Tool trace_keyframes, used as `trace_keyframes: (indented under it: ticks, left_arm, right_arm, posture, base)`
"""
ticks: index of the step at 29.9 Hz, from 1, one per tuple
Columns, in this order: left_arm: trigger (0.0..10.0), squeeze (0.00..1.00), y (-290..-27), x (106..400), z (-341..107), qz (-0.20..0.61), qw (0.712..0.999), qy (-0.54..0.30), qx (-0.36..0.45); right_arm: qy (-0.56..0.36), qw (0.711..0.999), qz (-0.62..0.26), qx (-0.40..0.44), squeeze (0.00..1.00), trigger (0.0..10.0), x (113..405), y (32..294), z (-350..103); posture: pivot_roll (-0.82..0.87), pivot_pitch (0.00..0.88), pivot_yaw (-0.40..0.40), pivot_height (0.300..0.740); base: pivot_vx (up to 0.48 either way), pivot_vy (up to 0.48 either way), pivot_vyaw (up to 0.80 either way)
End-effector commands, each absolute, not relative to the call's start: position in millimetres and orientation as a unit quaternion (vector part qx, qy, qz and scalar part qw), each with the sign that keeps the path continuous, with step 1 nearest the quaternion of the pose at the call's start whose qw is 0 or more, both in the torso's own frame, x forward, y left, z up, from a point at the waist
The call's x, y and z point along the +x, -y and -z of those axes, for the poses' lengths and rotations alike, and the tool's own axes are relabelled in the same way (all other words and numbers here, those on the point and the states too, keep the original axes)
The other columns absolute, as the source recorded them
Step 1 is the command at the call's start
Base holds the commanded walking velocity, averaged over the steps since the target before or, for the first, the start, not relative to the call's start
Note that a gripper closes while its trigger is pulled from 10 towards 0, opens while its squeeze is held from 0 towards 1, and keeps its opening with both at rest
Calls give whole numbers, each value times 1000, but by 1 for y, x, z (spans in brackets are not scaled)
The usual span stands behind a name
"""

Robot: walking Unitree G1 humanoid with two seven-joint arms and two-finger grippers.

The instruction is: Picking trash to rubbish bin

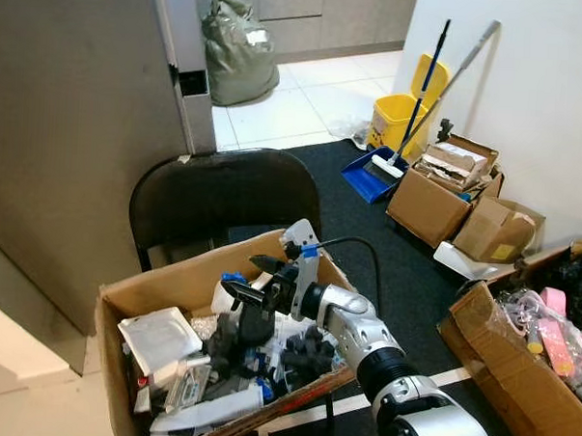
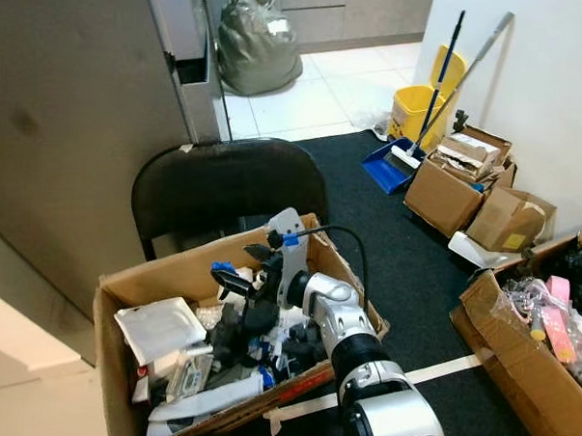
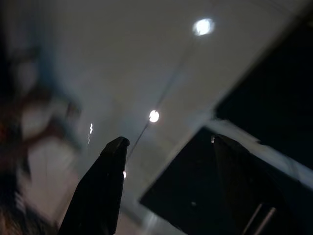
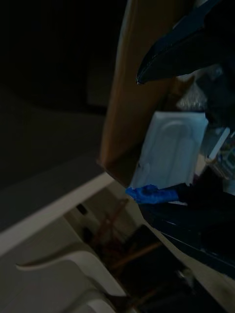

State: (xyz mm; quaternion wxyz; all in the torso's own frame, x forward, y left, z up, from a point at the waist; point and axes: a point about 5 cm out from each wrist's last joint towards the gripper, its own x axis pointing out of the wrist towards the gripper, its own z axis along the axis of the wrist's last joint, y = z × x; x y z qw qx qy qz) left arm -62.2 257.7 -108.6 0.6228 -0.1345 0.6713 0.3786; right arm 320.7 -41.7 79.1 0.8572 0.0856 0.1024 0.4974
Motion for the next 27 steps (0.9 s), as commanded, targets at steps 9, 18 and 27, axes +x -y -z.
trace_keyframes:
  ticks: [9,18,27]
  left_arm:
    - [10000,0,-403,-35,31,-614,679,-401,-23]
    - [10000,0,-469,116,-102,-434,895,54,-93]
    - [10000,0,-334,201,-144,105,962,179,-178]
  right_arm:
    - [-115,845,-515,83,0,10000,318,33,-77]
    - [-113,846,-513,93,0,10000,320,33,-79]
    - [-48,794,-547,260,0,10000,322,36,-107]
  posture:
    - [73,96,-17,740]
    - [73,82,-17,740]
    - [53,74,1,740]
  base:
    - [0,0,0]
    - [0,0,0]
    - [0,0,0]
